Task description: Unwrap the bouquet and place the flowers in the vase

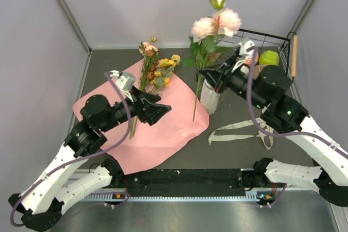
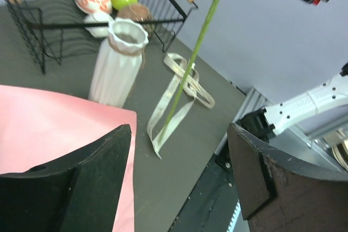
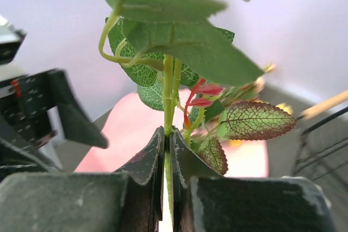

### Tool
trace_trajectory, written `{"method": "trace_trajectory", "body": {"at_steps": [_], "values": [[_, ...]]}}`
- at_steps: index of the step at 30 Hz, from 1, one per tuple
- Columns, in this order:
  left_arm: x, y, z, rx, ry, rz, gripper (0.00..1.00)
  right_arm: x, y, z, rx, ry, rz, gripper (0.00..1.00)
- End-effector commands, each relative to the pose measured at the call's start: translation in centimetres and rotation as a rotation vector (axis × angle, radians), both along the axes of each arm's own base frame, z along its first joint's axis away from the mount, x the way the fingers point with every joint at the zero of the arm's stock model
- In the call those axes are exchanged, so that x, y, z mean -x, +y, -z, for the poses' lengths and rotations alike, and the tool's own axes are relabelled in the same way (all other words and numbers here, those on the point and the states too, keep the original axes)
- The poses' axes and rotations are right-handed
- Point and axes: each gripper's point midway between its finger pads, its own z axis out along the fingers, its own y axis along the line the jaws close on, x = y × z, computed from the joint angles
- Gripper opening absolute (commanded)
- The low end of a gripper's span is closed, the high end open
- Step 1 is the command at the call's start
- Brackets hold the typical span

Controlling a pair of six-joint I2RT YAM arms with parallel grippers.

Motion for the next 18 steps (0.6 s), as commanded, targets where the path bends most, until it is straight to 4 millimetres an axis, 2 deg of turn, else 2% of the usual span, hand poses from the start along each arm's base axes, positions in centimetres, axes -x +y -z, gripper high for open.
{"method": "trace_trajectory", "body": {"at_steps": [1,5,9,12,17,18], "values": [[-1.1,2.4,-0.9,0.005,-0.062,-0.149,0.78,-1.9,-6.5,-7.5,-0.001,-0.26,0.297,0.0],[-1.7,3.4,0.4,-0.017,-0.036,-0.213,0.79,-3.4,-9.0,-9.4,0.096,-0.358,0.448,0.0],[-2.0,3.5,1.5,-0.033,-0.003,-0.233,0.79,-4.4,-9.9,-11.3,0.098,-0.398,0.52,0.0],[-2.3,3.7,1.9,-0.045,0.009,-0.255,0.79,-5.4,-10.6,-11.6,0.089,-0.401,0.548,0.0],[-2.3,3.8,1.7,-0.048,0.006,-0.256,0.79,-6.8,-10.8,-10.5,0.052,-0.359,0.536,0.0],[-2.3,3.9,1.7,-0.051,0.004,-0.259,0.79,-7.5,-10.8,-9.4,0.062,-0.34,0.536,0.0]]}}
